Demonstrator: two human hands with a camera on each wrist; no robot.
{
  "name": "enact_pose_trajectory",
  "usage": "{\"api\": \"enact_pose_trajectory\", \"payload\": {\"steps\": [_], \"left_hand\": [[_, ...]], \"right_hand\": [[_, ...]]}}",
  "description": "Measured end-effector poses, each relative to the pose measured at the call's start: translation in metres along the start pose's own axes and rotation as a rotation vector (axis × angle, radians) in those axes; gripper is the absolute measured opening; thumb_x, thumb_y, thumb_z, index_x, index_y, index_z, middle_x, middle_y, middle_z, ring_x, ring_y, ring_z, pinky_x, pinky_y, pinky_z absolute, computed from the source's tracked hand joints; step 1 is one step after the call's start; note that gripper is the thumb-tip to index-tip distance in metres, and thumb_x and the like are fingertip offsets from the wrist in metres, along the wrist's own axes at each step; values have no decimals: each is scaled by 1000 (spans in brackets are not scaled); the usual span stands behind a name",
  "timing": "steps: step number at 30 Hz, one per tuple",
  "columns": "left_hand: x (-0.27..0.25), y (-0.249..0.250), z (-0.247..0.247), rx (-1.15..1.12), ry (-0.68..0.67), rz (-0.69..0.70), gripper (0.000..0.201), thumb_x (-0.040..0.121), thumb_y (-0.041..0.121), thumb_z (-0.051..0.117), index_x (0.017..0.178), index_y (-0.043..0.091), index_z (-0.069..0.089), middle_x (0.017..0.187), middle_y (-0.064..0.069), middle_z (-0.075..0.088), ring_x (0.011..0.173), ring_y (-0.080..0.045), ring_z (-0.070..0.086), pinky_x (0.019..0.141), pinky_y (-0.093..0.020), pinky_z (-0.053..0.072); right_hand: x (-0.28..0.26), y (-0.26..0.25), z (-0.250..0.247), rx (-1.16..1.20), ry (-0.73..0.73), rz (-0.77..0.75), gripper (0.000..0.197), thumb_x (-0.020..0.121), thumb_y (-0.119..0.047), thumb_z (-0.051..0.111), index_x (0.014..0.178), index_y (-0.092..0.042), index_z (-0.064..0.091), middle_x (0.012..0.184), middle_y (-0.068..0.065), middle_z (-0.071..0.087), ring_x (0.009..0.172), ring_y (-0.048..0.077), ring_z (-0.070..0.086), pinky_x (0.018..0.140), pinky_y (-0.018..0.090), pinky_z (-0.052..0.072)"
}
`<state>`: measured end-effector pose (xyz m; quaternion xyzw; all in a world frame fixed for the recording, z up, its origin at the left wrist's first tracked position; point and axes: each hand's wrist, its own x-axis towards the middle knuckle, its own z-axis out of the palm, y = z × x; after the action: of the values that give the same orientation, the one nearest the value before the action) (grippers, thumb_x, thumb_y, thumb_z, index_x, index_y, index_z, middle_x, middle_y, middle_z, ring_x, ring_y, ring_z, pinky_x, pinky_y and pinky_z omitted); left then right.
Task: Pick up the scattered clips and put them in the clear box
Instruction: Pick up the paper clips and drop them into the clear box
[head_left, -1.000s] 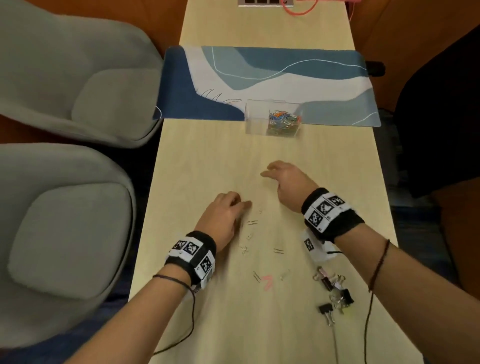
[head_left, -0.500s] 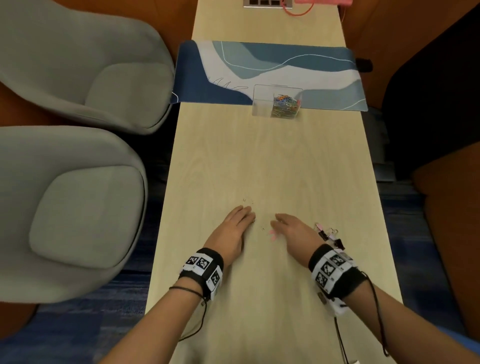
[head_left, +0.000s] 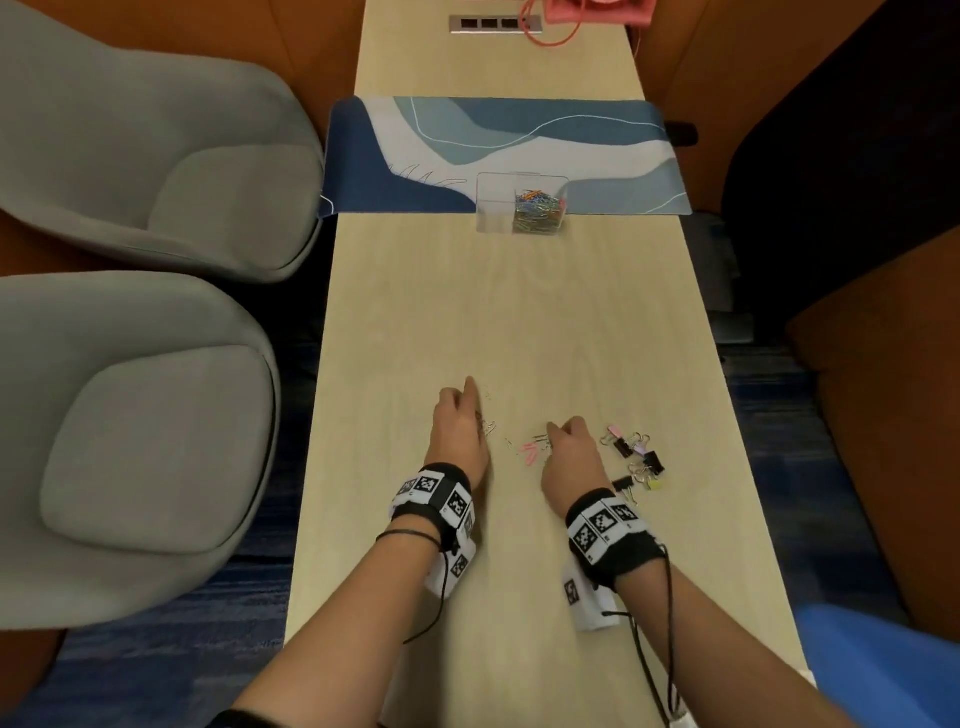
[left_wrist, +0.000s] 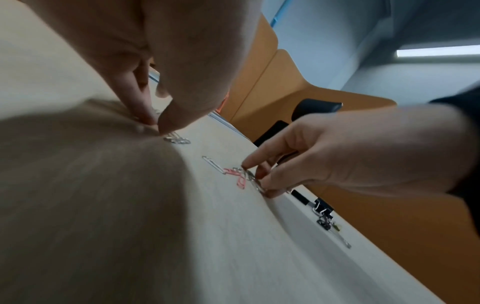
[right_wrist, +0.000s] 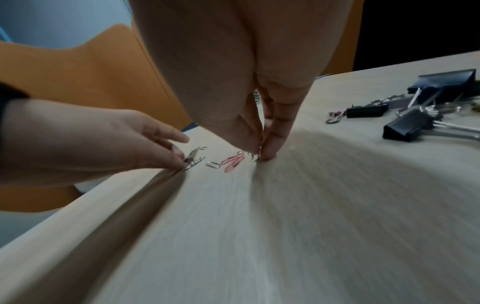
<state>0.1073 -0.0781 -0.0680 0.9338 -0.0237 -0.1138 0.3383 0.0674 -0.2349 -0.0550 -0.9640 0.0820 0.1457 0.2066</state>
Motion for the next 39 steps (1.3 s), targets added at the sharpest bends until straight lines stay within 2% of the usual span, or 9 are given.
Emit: {"api": "enact_pose_trajectory", "payload": {"steps": [5,10,14,17,21,25,32,35,39], "left_hand": [[3,2,3,230,36,61,85,79,4,56,153,23,18,155,-23,9,136,-39,22,108,-42,37],[2,-9,6,426,-71,274,65,82,10,56,145,14,40,153,-19,30,131,-39,35,104,-46,43],[-6,-13,5,362,-166,409,65,81,-9,49,144,-1,39,154,-15,32,141,-34,29,118,-40,28],[-17,-19,4,350,-168,466,62,78,-12,52,139,-1,47,148,-16,43,135,-36,39,111,-45,38],[-33,-25,3,383,-188,501,60,83,2,57,141,13,48,146,-16,43,134,-36,38,109,-41,39],[-37,-19,8,399,-136,480,40,86,15,67,126,10,61,129,-17,57,120,-34,50,92,-41,55],[-32,-15,9,335,-96,421,35,59,-4,84,90,7,75,95,-10,69,86,-29,65,66,-31,58],[-25,-13,6,320,-101,351,30,58,-10,77,83,6,75,89,-9,69,81,-29,65,66,-33,58],[-17,-9,1,276,-131,283,26,65,-11,66,80,8,73,84,-9,69,77,-29,63,68,-35,55]], "right_hand": [[-11,-6,1,-192,9,-95,63,85,-2,47,145,-4,29,139,18,35,122,33,40,105,36,38],[-20,-7,9,-527,-127,-316,37,89,-6,45,124,2,56,141,19,41,125,48,33,105,53,30],[-21,-8,3,-499,-102,-285,58,72,-1,60,130,-4,53,129,34,49,110,44,52,95,45,46],[-28,-7,2,-480,-44,-383,57,54,0,71,111,-1,68,107,28,65,90,36,66,76,36,56],[-33,4,6,-551,-58,-485,50,56,1,73,105,4,69,102,24,67,91,32,67,78,33,57],[-24,12,3,-665,-88,-527,33,56,4,76,89,1,72,85,14,66,76,25,61,58,28,56],[-11,11,-3,-854,-210,-614,14,64,6,71,75,-4,71,84,15,66,71,26,60,55,30,56],[-11,-3,-13,-785,-220,-570,21,44,6,81,56,-6,67,74,14,67,58,24,59,40,24,48],[-11,-22,-22,-726,-339,-574,30,77,22,47,99,8,62,103,21,57,94,35,57,66,39,49]]}}
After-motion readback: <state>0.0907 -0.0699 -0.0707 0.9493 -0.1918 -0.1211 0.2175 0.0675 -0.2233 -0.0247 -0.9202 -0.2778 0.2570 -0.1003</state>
